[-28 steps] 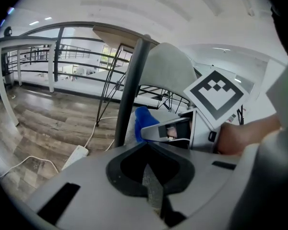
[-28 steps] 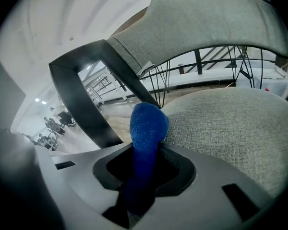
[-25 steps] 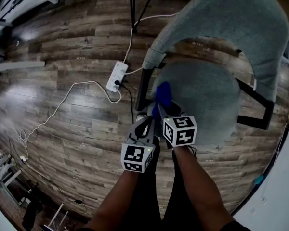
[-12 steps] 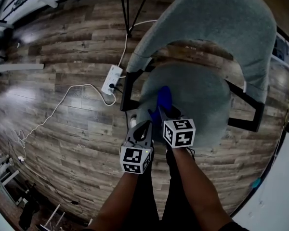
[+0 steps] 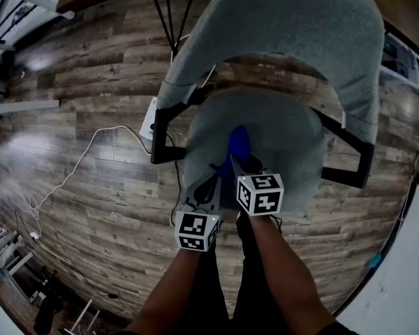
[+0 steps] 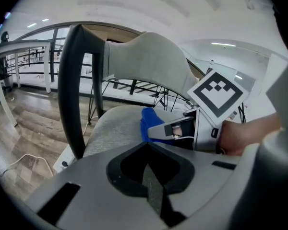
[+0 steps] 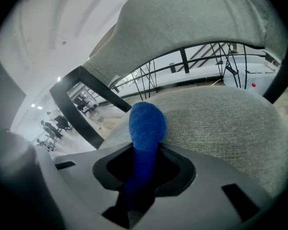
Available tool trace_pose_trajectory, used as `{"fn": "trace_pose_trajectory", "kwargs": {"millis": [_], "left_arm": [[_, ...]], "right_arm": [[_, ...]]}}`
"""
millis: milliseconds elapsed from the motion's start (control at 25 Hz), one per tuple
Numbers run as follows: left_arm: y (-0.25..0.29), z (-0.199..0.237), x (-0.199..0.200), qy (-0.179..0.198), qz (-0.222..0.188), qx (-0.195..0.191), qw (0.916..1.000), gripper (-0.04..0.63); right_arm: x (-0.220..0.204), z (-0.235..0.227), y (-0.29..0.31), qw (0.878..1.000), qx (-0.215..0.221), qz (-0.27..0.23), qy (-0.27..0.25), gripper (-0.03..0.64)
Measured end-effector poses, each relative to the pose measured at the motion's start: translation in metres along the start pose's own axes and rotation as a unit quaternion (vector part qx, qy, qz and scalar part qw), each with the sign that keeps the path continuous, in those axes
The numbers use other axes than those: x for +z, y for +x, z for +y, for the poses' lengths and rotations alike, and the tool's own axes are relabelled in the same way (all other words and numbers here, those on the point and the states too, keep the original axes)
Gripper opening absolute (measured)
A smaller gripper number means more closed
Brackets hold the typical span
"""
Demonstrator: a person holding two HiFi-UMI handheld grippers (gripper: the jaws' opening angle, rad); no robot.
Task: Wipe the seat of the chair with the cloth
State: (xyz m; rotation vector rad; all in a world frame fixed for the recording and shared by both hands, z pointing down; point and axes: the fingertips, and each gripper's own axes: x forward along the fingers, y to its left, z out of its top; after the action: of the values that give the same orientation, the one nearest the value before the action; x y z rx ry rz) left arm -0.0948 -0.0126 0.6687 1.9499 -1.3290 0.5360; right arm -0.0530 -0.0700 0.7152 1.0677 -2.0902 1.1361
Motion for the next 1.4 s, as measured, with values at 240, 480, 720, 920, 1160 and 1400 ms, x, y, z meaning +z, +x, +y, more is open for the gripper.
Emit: {"fn": "trace_pose_trajectory", "kwargs": {"millis": [240,480,720,920,1160,1400], "left_arm": [[0.013,-0.021,0.001,0.011,0.003,-0.011,0.9999,0.006],[0.026,-0.044,0.000,0.020,0.004,-0.025,0.9995,0.008],[0.038,-0.068,-0.003,0.027,0.011,-0.037,0.9989,0.006],[0.044,-0.085,-0.002,0.047,0.015,-0.044,0.9978,0.006],[0.054,-0.103,-0.003,0.052,0.017,-0.049,0.9973,0.006],[0.059,-0.125,-0.001,0.056,0.024,-0.054,0.9967,0.006]], "right_arm": [[0.000,-0.023,-0.015,1.000,-0.011,-0.006,0.012,0.109],[-0.001,-0.052,-0.031,1.000,-0.022,-0.009,0.016,0.109],[-0.005,-0.085,-0.051,0.999,-0.038,-0.016,0.035,0.107],[-0.009,-0.104,-0.064,0.997,-0.049,-0.023,0.048,0.109],[-0.012,-0.123,-0.077,0.996,-0.063,-0.029,0.049,0.109],[-0.015,-0.147,-0.094,0.994,-0.085,-0.039,0.053,0.109]]}}
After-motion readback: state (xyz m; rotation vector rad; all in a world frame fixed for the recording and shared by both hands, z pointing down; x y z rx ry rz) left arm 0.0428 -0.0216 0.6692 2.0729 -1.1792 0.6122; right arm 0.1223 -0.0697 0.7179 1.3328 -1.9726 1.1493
